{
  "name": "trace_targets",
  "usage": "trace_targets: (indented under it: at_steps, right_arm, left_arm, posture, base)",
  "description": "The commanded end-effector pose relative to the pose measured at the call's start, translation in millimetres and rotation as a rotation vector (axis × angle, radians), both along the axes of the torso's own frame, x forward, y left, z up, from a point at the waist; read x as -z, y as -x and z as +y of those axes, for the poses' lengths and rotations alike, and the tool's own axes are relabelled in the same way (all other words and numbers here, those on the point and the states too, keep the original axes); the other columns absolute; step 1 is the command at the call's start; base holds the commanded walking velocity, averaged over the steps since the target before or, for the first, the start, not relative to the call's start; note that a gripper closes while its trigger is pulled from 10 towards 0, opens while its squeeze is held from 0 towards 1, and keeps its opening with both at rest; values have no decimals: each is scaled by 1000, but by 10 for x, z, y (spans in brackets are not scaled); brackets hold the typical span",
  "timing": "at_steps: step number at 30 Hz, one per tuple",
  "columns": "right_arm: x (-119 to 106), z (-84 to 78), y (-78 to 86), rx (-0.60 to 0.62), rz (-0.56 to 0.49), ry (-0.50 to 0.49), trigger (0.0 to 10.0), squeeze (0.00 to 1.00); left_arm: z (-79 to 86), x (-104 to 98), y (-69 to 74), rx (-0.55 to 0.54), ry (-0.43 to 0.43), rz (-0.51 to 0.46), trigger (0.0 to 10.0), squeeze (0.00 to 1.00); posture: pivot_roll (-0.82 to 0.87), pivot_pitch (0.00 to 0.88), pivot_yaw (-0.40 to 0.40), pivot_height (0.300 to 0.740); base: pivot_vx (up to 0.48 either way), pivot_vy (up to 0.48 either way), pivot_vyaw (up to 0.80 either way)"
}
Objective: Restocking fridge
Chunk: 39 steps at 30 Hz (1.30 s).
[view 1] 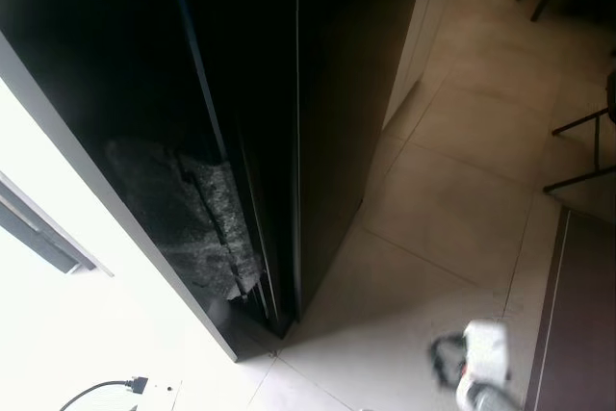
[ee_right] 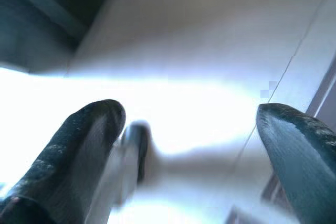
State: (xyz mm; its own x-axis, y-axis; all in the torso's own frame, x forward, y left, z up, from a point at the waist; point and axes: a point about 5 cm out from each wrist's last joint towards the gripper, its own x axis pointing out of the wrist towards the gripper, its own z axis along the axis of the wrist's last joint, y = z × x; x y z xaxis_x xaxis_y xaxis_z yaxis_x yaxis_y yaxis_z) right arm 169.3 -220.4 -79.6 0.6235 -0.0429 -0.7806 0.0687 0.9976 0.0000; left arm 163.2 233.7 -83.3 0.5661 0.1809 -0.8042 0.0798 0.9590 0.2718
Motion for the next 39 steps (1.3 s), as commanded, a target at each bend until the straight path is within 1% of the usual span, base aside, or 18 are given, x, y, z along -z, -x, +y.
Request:
trace_targets:
  at_steps: [1,3,4,5,7,8,12,13,15,19,22,23,26,29,34,35,37,39]
  right_arm:
    - [71,9,142,30,55,-7,10000,0]
    - [93,46,186,25,61,-18,10000,0]
    - [124,90,237,-31,95,-1,10000,0]
    - [124,90,237,-31,95,-1,10000,0]
    - [164,155,305,-156,129,38,10000,0]
    - [180,158,340,-169,137,38,10000,0]
    - [215,88,476,-101,150,-3,10000,0]
    - [241,54,594,-118,177,8,10000,0]
    - [267,20,726,-107,205,7,10000,0]
    - [281,13,804,-86,210,-7,10000,0]
    - [315,43,962,-86,239,-14,10000,0]
    - [332,61,1051,-96,259,-21,10000,0]
    - [342,36,1158,-92,281,-15,10000,0]
    - [341,10,1178,-78,287,-17,10000,0]
    - [350,121,1074,-86,266,-28,10000,0]
    - [343,103,1029,-66,258,-10,10000,0]
    - [336,87,1015,-65,252,-14,10000,0]
    - [324,21,1012,-43,248,-6,10000,0]
  left_arm:
    - [8,43,101,-26,13,33,10000,0]
    - [11,44,105,-32,13,33,10000,0]
    - [18,46,111,-31,8,39,10000,0]
    - [18,46,111,-31,8,39,10000,0]
    - [22,48,118,-42,12,39,10000,0]
    - [22,51,123,-50,14,42,10000,0]
    - [20,51,121,-60,23,42,10000,0]
    - [19,50,116,-49,23,44,10000,0]
    - [26,46,110,-39,17,45,10000,0]
    - [37,43,109,-34,15,47,10000,0]
    - [65,43,128,-27,12,55,10000,0]
    - [78,45,142,-22,10,61,10000,0]
    - [97,49,166,-38,9,63,10000,0]
    - [99,50,169,-39,11,64,10000,0]
    - [80,37,127,-37,19,45,10000,0]
    - [54,36,108,-53,34,33,10000,0]
    - [29,36,91,-32,36,37,10000,0]
    - [-10,35,66,0,37,40,10000,0]
  posture:
    - [14,113,2,740]
    - [18,119,3,740]
    - [10,116,2,740]
    - [10,116,2,740]
    - [8,117,-1,740]
    - [17,119,-2,740]
    - [23,124,-4,740]
    - [25,126,-3,740]
    - [24,122,1,740]
    - [24,118,8,740]
    - [26,80,25,740]
    - [26,62,30,740]
    - [14,16,38,740]
    - [6,0,33,740]
    - [-4,12,33,740]
    - [-7,4,29,740]
    - [2,22,26,740]
    - [-3,29,16,740]
  base:
    - [0,0,0]
    - [0,0,0]
    - [0,0,0]
    - [0,0,0]
    - [0,0,0]
    - [0,0,0]
    - [0,0,0]
    - [0,0,0]
    - [0,0,0]
    - [0,-450,0]
    - [0,-469,0]
    - [0,-469,0]
    - [0,-469,0]
    - [0,-469,0]
    - [0,-466,0]
    - [0,-469,0]
    - [0,-469,0]
    - [0,-465,0]
